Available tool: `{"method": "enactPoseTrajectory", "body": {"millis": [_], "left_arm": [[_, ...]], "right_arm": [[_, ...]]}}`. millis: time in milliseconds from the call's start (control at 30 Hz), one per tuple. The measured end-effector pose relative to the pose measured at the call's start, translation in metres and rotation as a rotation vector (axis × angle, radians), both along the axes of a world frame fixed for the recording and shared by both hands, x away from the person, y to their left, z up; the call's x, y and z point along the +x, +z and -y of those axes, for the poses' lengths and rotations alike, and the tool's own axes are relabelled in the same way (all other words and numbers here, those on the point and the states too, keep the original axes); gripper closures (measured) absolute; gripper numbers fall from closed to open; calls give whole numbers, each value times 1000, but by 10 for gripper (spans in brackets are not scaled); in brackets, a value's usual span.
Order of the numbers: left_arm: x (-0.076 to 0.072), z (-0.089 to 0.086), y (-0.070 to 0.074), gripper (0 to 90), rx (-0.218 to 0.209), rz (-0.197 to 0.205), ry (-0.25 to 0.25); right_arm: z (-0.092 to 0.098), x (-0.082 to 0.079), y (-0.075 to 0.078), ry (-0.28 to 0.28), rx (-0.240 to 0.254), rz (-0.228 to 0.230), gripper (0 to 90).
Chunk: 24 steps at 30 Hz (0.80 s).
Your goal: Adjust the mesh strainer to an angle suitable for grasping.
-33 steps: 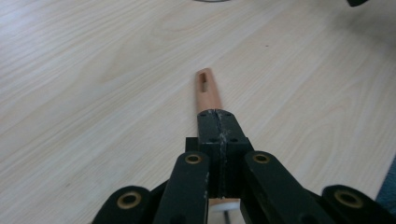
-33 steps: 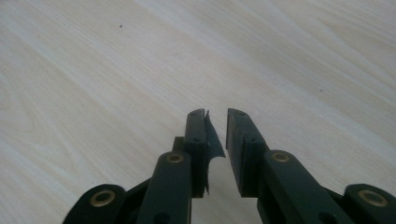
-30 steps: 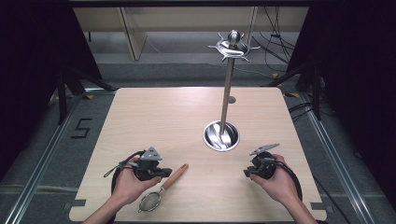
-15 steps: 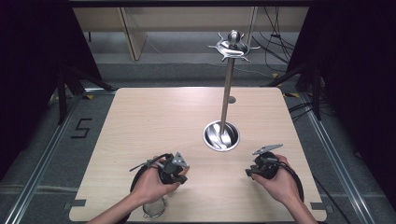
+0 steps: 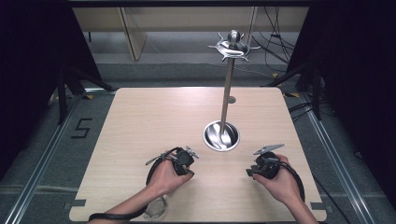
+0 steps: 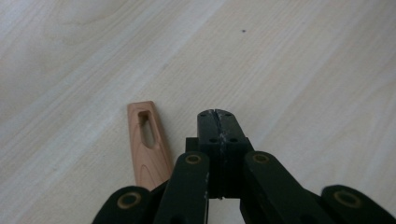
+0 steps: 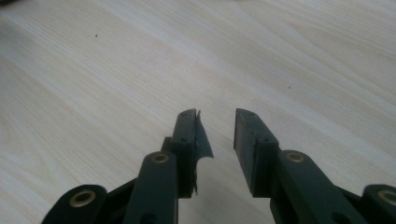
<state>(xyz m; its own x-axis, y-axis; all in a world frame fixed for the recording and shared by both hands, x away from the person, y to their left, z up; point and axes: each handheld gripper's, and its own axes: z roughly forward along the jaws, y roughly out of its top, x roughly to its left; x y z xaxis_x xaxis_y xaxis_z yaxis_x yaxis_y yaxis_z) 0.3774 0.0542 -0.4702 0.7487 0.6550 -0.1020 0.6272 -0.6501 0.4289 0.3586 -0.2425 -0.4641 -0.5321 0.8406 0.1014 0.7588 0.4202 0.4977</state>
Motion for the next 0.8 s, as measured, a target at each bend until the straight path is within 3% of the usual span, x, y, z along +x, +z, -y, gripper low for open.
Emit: {"method": "enactPoseTrajectory", "body": {"millis": [133, 467, 633, 800], "left_arm": [[9, 1, -8, 893, 33, -26, 22], [22, 0, -14, 892, 73, -21, 23], [25, -4, -14, 892, 78, -20, 64], [40, -22, -13, 892, 106, -18, 130]], "right_arm": [[1, 0, 1, 5, -2, 3, 706], [2, 1, 1, 11, 4, 12, 708], [3, 1, 1, 3, 8, 14, 708], [2, 0, 1, -3, 10, 4, 708]]}}
